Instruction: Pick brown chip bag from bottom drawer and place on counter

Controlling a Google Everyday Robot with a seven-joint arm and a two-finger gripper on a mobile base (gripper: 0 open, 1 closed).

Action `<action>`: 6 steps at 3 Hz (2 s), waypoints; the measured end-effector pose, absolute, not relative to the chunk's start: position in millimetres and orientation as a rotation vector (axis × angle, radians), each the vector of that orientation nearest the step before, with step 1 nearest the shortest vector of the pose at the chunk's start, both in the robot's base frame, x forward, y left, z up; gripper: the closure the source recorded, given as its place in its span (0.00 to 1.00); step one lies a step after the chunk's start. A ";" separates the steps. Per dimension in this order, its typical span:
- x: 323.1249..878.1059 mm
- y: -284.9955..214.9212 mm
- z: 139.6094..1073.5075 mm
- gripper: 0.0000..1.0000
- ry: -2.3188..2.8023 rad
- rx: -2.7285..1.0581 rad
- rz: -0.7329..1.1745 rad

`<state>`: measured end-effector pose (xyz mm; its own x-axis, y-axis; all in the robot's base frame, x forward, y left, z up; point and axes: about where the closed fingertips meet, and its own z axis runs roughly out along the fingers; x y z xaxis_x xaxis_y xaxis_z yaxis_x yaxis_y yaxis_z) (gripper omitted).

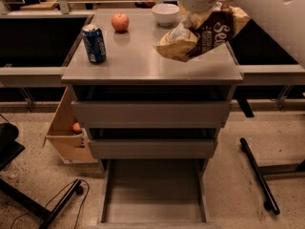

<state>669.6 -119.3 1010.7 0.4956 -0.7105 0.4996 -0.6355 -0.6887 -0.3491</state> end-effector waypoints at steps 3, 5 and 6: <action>761.8 -110.6 957.2 1.00 0.851 -2.649 -0.809; 765.3 -109.9 953.8 0.59 0.838 -2.651 -0.803; 765.3 -109.9 953.8 0.28 0.838 -2.651 -0.802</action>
Offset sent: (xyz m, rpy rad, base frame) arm 0.1091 0.0117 -0.0539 0.0761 0.0434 0.3071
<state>765.3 -109.9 953.8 0.6833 -0.5905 0.4293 -0.4547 -0.8043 -0.3826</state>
